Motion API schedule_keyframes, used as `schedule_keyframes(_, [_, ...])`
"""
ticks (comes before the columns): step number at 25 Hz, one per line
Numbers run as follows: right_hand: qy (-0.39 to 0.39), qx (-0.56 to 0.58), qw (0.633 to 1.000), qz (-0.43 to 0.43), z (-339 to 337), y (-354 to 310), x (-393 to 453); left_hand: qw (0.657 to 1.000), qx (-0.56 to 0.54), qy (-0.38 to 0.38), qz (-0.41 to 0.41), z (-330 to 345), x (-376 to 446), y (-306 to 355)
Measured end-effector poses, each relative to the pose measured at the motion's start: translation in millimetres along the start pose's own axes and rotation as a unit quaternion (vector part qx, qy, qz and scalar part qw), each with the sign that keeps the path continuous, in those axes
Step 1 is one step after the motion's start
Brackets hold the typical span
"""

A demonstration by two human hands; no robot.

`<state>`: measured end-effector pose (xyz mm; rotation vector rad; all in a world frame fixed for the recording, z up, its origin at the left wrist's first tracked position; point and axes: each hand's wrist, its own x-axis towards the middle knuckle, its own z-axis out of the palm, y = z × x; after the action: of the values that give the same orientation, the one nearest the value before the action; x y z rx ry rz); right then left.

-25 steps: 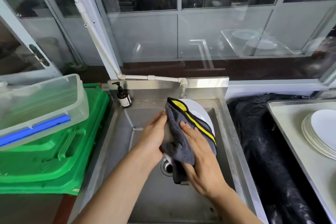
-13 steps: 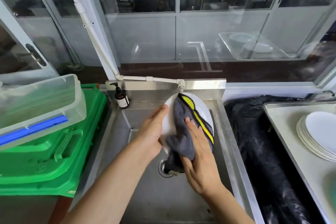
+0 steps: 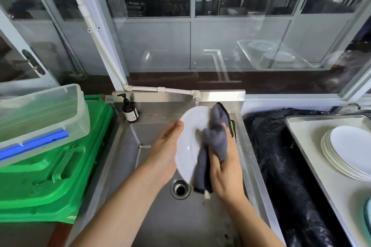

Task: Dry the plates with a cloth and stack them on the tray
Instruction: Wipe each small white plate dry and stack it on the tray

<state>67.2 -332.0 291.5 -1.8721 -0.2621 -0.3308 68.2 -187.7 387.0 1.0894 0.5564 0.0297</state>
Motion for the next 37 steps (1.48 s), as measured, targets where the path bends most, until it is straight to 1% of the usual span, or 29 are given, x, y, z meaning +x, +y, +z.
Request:
schedule_keyframes(2, [0.066, 0.035, 0.991, 0.110, -12, 3, 19, 0.999, 0.017, -0.051, -0.001, -6, 0, 0])
schedule_keyframes(3, [0.078, 0.046, 0.985, 0.147, -15, 2, 28, 0.997, 0.032, -0.072, 0.001, -7, 1, 1])
schedule_keyframes(4, [0.077, 0.045, 0.984, 0.151, -16, -1, 36, 0.996, 0.043, -0.084, 0.005, -6, 0, 3])
schedule_keyframes(5, [0.068, 0.034, 0.990, 0.123, -15, -8, 41, 0.995, 0.055, -0.086, 0.012, -4, 1, 3])
schedule_keyframes(6, [0.046, 0.016, 0.996, 0.070, -9, -18, 43, 0.995, 0.069, -0.075, 0.018, 0, 0, 3])
schedule_keyframes(7, [0.016, -0.004, 1.000, 0.000, -1, -30, 44, 0.995, 0.075, -0.059, 0.024, 3, 3, 2])
schedule_keyframes(8, [-0.014, -0.025, 0.997, -0.069, 7, -37, 43, 0.996, 0.067, -0.041, 0.029, 5, 4, 1])
schedule_keyframes(9, [-0.028, -0.048, 0.992, -0.117, 11, -39, 44, 0.998, 0.052, -0.034, 0.029, 5, 3, 1])
schedule_keyframes(10, [-0.031, -0.060, 0.988, -0.141, 10, -37, 48, 0.998, 0.032, -0.038, 0.024, 5, 3, 2])
schedule_keyframes(11, [-0.025, -0.057, 0.989, -0.134, 5, -33, 54, 0.999, 0.016, -0.047, 0.017, 5, 4, 2])
schedule_keyframes(13, [-0.005, -0.018, 0.998, -0.061, -4, -31, 64, 0.999, 0.008, -0.053, 0.005, 4, 1, 3])
schedule_keyframes(14, [0.000, -0.014, 0.999, -0.045, -3, -33, 64, 0.999, 0.007, -0.050, 0.004, 5, 0, 4])
schedule_keyframes(15, [-0.001, -0.028, 0.998, -0.055, 0, -37, 60, 0.999, 0.002, -0.045, 0.001, 6, 2, 4])
schedule_keyframes(16, [-0.007, -0.041, 0.996, -0.084, 6, -39, 52, 0.999, -0.011, -0.037, -0.007, 9, 2, 6])
schedule_keyframes(18, [-0.017, -0.017, 0.993, -0.119, 17, -40, 32, 0.998, -0.044, -0.021, -0.035, 13, 3, 8])
schedule_keyframes(20, [-0.011, 0.013, 0.994, -0.111, 23, -37, 12, 0.994, -0.075, -0.029, -0.072, 12, 1, 11])
schedule_keyframes(21, [-0.013, 0.010, 0.993, -0.114, 23, -36, 4, 0.993, -0.078, -0.040, -0.080, 9, 1, 10])
schedule_keyframes(23, [-0.046, -0.020, 0.986, -0.158, 20, -36, -7, 0.994, -0.051, -0.056, -0.076, 2, 4, 12])
schedule_keyframes(25, [-0.093, -0.063, 0.971, -0.210, 12, -31, -20, 0.992, -0.056, -0.048, -0.099, 1, 8, 15])
schedule_keyframes(26, [-0.104, -0.075, 0.965, -0.227, 8, -24, -25, 0.992, -0.064, -0.039, -0.103, 2, 11, 16])
schedule_keyframes(27, [-0.098, -0.084, 0.964, -0.232, 3, -17, -33, 0.992, -0.062, -0.032, -0.100, 3, 13, 18])
schedule_keyframes(29, [-0.048, -0.075, 0.972, -0.217, 2, -12, -39, 0.994, -0.058, -0.030, -0.092, 3, 13, 19])
schedule_keyframes(32, [0.040, -0.011, 0.984, -0.176, 9, -18, -35, 0.997, -0.034, -0.033, -0.065, 0, 14, 15])
schedule_keyframes(33, [0.065, 0.031, 0.990, -0.122, 11, -15, -35, 0.998, -0.019, -0.037, -0.054, -2, 15, 15])
schedule_keyframes(34, [0.078, 0.090, 0.992, -0.046, 11, -9, -38, 0.998, -0.008, -0.039, -0.046, -3, 16, 15])
schedule_keyframes(35, [0.091, 0.133, 0.987, 0.025, 10, 0, -40, 0.999, 0.000, -0.037, -0.039, -5, 17, 15])
schedule_keyframes(37, [0.123, 0.152, 0.976, 0.096, 4, 20, -36, 0.999, 0.011, -0.042, -0.030, -10, 19, 15])
